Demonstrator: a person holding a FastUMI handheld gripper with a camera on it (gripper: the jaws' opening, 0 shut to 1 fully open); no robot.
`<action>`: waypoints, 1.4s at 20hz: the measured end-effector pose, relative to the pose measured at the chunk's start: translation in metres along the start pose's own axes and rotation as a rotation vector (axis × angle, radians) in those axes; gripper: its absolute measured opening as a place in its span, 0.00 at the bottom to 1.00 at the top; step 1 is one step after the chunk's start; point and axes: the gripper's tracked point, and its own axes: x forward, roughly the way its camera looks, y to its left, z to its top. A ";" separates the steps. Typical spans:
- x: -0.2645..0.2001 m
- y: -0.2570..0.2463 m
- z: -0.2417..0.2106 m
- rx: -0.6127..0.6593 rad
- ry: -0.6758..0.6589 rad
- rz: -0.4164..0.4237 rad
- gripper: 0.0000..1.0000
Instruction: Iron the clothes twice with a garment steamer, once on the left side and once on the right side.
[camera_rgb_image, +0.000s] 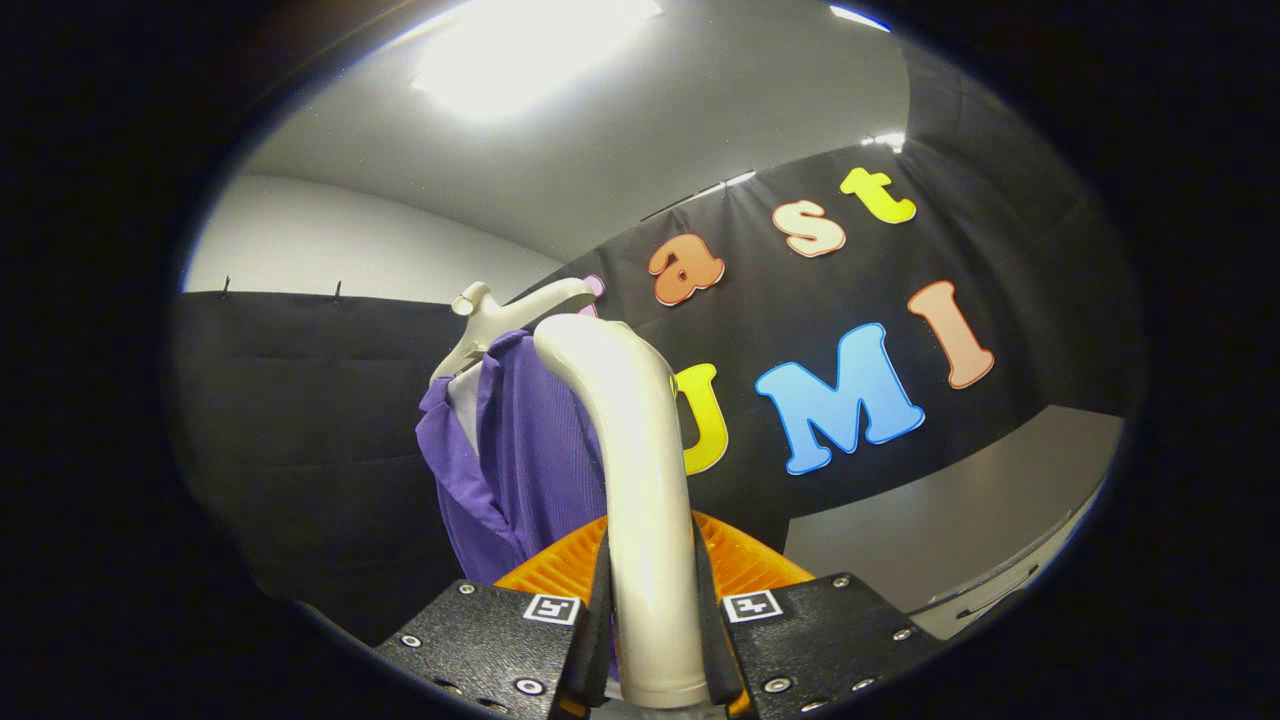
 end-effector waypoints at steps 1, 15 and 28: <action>0.001 0.010 0.001 -0.015 -0.006 0.001 0.37; 0.068 0.119 -0.010 -0.177 -0.067 0.020 0.38; 0.092 0.129 -0.077 -0.300 -0.030 -0.109 0.38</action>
